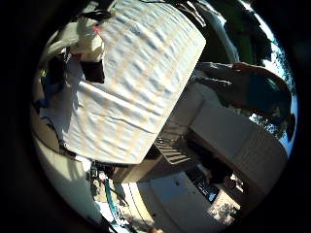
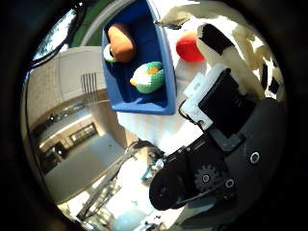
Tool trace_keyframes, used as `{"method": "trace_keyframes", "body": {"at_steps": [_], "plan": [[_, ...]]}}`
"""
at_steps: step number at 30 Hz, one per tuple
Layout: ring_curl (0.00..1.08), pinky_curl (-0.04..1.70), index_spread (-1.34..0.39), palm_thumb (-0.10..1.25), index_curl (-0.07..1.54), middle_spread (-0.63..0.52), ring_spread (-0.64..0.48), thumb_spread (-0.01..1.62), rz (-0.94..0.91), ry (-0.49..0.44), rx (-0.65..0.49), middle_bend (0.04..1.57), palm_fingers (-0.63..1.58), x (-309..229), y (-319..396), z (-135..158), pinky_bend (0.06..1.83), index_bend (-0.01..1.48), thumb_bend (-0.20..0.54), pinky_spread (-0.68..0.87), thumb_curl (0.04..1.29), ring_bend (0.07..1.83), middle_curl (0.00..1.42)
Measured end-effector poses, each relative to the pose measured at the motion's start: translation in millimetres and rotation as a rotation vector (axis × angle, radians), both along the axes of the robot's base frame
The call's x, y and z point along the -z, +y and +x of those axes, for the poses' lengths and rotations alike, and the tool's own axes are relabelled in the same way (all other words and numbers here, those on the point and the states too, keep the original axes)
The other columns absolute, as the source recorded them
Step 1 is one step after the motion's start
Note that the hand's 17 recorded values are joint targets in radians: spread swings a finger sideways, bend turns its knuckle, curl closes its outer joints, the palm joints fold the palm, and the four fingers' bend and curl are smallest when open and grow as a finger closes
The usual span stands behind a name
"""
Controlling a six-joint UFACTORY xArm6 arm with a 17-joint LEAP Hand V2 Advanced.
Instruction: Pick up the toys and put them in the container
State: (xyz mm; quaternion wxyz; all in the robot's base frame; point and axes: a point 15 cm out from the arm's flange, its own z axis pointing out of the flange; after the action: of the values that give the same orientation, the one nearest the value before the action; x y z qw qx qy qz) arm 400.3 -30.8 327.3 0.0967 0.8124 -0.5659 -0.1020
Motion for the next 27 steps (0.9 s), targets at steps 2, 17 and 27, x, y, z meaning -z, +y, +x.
{"method": "trace_keyframes", "body": {"at_steps": [2,17,27], "plan": [[0.84,0.71,-0.88,1.00,-0.02,-0.26,-0.11,1.23,0.002,-0.037,-0.005,1.07,0.95,-17.5,9.0,-5.9,1.49,0.59,-0.010,0.18,0.55,1.32,1.03],[0.50,0.48,-0.32,0.72,0.09,-0.05,0.17,1.11,-0.091,0.113,0.022,0.40,-0.15,82.2,0.7,29.7,0.89,0.64,-0.043,0.38,0.43,0.64,0.71],[0.38,0.37,-0.20,0.61,0.12,0.10,0.27,1.04,-0.165,0.113,0.022,0.18,-0.04,116.2,-2.6,86.2,0.74,0.26,-0.041,0.46,0.35,0.47,0.51]]}}
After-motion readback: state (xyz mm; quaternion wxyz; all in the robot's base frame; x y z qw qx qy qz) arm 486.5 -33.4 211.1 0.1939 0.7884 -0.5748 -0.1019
